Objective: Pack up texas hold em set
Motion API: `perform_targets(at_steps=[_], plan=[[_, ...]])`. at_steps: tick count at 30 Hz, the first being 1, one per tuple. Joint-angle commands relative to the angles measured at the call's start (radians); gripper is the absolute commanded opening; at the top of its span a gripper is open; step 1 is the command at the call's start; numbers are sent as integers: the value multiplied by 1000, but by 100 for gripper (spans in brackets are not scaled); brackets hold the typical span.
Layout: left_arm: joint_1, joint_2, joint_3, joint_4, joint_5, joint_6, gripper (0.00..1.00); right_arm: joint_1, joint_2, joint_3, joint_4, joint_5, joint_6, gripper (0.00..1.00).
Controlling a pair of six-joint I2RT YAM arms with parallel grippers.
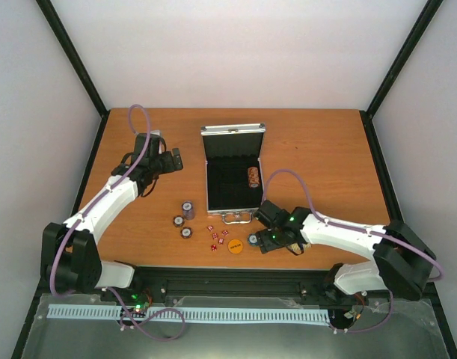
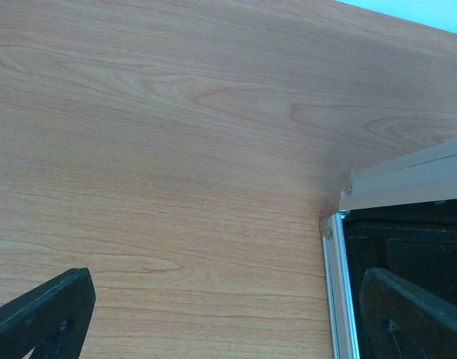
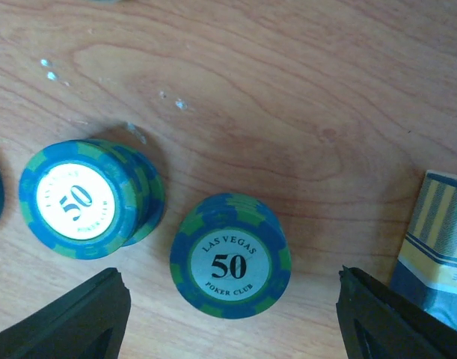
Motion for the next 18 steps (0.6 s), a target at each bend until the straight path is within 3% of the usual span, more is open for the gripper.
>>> perform_targets(at_steps=[1, 18], plan=[[-7, 1, 25, 1, 4, -3, 100, 9, 30, 2, 12, 20, 17, 77], [-7, -4, 33, -5, 7, -3, 100, 9, 104, 44, 20, 53, 13, 74]])
